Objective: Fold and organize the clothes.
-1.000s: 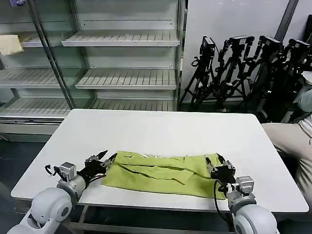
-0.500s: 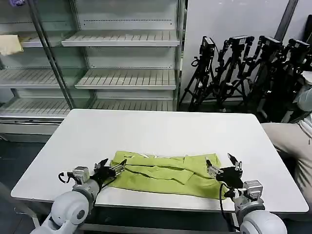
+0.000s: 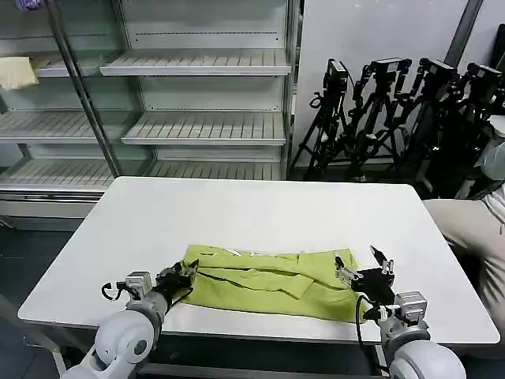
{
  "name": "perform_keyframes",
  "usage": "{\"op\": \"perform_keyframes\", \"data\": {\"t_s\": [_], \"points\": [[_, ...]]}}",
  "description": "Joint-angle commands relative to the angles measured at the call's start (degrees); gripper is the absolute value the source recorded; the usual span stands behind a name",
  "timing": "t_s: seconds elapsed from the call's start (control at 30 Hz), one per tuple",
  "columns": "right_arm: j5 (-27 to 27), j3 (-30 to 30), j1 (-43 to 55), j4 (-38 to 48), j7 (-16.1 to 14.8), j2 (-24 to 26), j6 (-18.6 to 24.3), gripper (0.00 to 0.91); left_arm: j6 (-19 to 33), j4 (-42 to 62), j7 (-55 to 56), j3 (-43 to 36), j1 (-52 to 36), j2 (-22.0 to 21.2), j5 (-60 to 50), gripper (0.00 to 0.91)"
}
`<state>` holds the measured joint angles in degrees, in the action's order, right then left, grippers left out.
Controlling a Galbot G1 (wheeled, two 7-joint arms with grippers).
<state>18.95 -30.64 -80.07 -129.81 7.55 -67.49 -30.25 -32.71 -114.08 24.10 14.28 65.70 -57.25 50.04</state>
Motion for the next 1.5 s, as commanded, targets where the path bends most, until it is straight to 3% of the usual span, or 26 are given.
{"op": "perform_keyframes", "data": {"t_s": [0.03, 0.33, 0.67, 0.8, 1.07, 1.5], "points": [[-0.2, -0.3, 0.2, -0.3, 0.1, 0.0, -0.1, 0.907, -0.3, 0.6, 1.7, -1.6, -0.4, -0.3, -0.3, 0.02], [0.0, -0.7, -0.7, -1.3, 0.2, -0.2, -0.4, 0.907, -0.2, -0.6, -3.1, 2.7, -0.8, 2.3, -10.1, 0.0], [0.1, -0.4, 0.0, -1.7, 0.1, -1.2, -0.2, 0.907, 1.6, 2.5, -10.7, 22.1, 4.2, 13.1, -14.3, 0.0], [0.1, 0.5, 0.8, -1.9, 0.2, -1.0, -0.2, 0.907, 1.1, -1.0, -11.1, 23.6, 5.2, 15.0, -15.8, 0.0], [0.0, 1.6, 0.3, -2.8, 0.5, -1.4, -0.4, 0.907, -0.3, -16.7, -4.5, 6.7, 3.9, 10.7, -14.2, 0.0], [0.2, -3.9, -3.7, -5.7, 0.5, -0.4, 0.0, 0.907, -0.4, -13.9, -2.0, -12.4, -6.1, 1.1, -9.9, 0.0]]}}
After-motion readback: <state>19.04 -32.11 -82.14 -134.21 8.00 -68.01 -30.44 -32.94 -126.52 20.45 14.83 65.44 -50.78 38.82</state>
